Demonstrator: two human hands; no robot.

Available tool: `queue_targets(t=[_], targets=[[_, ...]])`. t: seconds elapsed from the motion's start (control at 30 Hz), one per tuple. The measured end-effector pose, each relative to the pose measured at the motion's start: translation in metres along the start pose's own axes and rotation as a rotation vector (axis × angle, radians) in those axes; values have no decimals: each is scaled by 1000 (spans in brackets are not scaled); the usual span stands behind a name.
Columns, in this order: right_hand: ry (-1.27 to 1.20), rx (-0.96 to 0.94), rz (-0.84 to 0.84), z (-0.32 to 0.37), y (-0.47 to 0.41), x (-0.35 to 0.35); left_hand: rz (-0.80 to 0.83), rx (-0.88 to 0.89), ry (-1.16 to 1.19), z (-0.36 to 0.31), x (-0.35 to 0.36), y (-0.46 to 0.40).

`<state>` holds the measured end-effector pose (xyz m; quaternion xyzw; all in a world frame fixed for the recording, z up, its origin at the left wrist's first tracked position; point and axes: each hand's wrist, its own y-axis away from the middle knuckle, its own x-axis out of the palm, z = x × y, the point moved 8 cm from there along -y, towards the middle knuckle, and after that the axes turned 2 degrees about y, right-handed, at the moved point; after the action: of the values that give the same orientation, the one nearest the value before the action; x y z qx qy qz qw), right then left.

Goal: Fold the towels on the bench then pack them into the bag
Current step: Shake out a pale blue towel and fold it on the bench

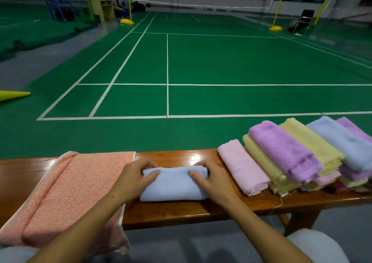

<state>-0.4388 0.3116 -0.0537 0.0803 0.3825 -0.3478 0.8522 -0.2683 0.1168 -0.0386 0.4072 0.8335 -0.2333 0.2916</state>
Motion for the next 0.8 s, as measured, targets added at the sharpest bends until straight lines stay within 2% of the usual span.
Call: queue_targets(t=[0.1,0.13,0.2,0.27,0.33,0.4,0.53,0.8], targets=[[280,-71,-104,-2,-12,-1,-25,3,-308,5,5,-4],[297,-126,-92,1,-12,0,-44,40,-358,2,7,-2],[292,-228,78,10,-4,17,7,98,-407,-1,22,4],[422,-290,241,13,9,39,127,114,-519,8,42,10],[508,-269,281,6,15,46,177,86,-573,20,47,11],[550,-251,247,2,14,40,158,66,-592,20,41,9],[598,-217,232,0,15,30,106,-59,-500,26,26,7],[534,-193,242,8,24,21,170,-212,-104,32,29,-4]])
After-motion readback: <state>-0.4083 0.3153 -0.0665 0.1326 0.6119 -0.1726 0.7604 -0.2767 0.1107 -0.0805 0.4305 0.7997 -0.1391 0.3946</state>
